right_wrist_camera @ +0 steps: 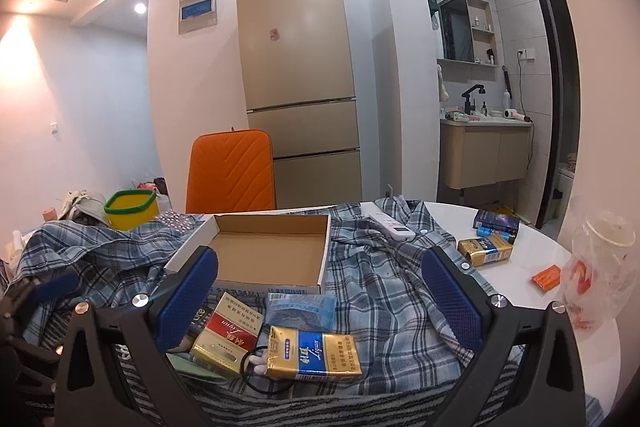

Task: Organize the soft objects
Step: 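Grasp the green card with the left gripper and lift it, then carry the green card toward the box with the left gripper while the right gripper grasps the gold-blue pack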

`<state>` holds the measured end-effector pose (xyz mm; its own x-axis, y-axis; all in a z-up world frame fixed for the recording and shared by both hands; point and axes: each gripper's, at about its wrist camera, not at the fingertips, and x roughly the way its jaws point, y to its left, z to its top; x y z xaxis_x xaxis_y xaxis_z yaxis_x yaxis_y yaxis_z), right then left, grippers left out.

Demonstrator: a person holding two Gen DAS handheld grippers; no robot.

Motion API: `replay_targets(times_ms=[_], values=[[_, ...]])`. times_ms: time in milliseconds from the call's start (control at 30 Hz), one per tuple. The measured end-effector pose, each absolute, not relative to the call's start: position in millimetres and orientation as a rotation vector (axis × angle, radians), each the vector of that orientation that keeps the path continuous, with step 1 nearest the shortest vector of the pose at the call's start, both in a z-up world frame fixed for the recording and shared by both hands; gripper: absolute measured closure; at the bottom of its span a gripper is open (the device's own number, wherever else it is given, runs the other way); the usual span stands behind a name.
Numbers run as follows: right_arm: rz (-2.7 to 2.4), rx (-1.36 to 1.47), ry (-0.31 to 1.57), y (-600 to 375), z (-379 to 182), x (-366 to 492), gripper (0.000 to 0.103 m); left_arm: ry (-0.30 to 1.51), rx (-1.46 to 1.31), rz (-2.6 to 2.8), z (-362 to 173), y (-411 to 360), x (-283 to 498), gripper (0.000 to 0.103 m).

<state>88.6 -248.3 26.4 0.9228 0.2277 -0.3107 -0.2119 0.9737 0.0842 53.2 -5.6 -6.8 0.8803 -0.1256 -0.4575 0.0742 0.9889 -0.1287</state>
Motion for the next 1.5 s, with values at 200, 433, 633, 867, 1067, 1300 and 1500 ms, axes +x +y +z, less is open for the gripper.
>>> replay_targets(times_ms=[200,433,633,867,1067,1300,1500], values=[[0.218,0.01,0.325,-242.2,18.5,86.4,0.0,0.608,-0.161,-0.155,-23.4,-1.1,63.6,0.014],[0.219,-0.034,0.292,-235.6,16.4,77.7,0.0,0.676,-0.227,-0.239,-32.6,1.3,74.2,0.02],[0.224,-0.048,0.281,-234.4,16.4,73.5,0.0,0.694,-0.204,-0.234,-32.9,-2.5,77.2,0.034],[0.222,-0.023,0.288,-239.3,18.9,74.4,0.0,0.616,-0.152,-0.21,-16.7,-7.1,63.9,0.034],[0.302,0.004,0.336,-240.5,35.4,77.9,0.0,0.43,-0.066,-0.18,19.5,-18.3,53.7,0.034],[0.256,-0.066,0.364,-245.6,58.8,92.4,0.0,0.187,-0.018,-0.118,47.7,-16.0,50.5,0.034],[0.295,0.027,0.558,-259.7,42.2,135.8,0.0,0.111,-0.041,-0.087,30.7,-10.0,56.2,0.034]])
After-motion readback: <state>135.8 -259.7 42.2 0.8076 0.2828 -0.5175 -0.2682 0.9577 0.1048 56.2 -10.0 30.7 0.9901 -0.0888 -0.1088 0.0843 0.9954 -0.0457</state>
